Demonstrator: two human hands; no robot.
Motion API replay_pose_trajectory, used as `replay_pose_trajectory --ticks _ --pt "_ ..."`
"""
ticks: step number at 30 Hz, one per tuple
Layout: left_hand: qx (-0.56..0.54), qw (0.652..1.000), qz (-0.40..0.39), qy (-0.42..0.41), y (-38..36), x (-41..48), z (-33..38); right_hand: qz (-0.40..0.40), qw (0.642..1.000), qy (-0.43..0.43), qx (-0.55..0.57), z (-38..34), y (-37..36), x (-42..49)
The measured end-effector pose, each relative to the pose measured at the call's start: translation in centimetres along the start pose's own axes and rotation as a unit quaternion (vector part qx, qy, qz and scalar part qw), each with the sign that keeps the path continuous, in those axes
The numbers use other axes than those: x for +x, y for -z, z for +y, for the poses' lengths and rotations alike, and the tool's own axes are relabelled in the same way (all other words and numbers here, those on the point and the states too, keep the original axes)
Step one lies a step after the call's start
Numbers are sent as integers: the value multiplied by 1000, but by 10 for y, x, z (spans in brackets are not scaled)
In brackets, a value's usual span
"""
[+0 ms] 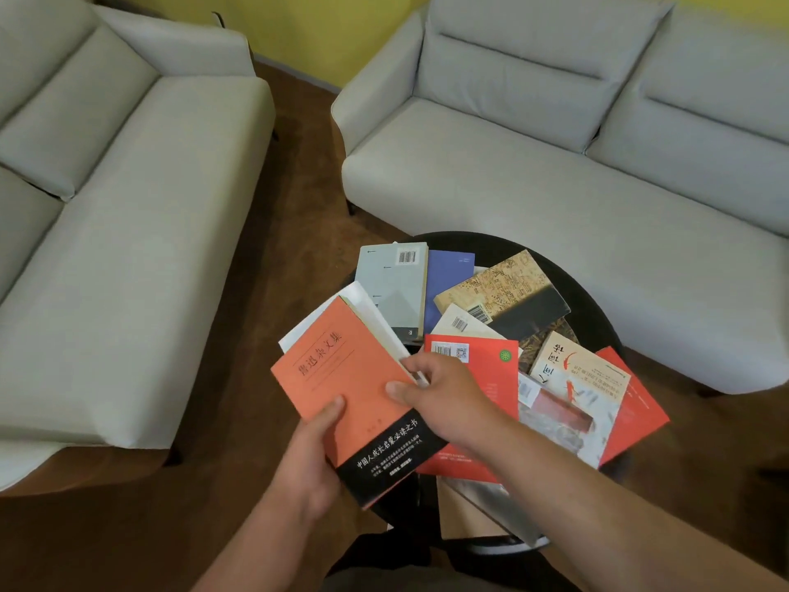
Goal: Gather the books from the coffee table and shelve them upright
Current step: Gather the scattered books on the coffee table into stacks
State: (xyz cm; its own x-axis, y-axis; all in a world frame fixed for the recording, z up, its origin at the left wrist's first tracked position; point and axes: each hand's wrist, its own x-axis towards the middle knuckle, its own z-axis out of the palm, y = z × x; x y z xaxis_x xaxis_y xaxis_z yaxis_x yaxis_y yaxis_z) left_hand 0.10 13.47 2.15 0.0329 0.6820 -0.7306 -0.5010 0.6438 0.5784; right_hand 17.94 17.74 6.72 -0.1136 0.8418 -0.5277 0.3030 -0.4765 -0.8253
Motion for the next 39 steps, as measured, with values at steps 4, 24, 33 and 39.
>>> replay_pose_trajectory --ticks 4,24,33,39 --pt "-9 999 30 20 0 8 3 -2 997 44 -63 9 2 -8" --pt "157 978 133 43 48 23 -1 -152 974 -93 -143 59 -41 7" --pt "278 954 103 50 70 51 -17 -97 967 -110 -209 102 -70 31" --pt "334 936 94 61 74 57 -19 -66 973 -124 -184 111 -75 27"
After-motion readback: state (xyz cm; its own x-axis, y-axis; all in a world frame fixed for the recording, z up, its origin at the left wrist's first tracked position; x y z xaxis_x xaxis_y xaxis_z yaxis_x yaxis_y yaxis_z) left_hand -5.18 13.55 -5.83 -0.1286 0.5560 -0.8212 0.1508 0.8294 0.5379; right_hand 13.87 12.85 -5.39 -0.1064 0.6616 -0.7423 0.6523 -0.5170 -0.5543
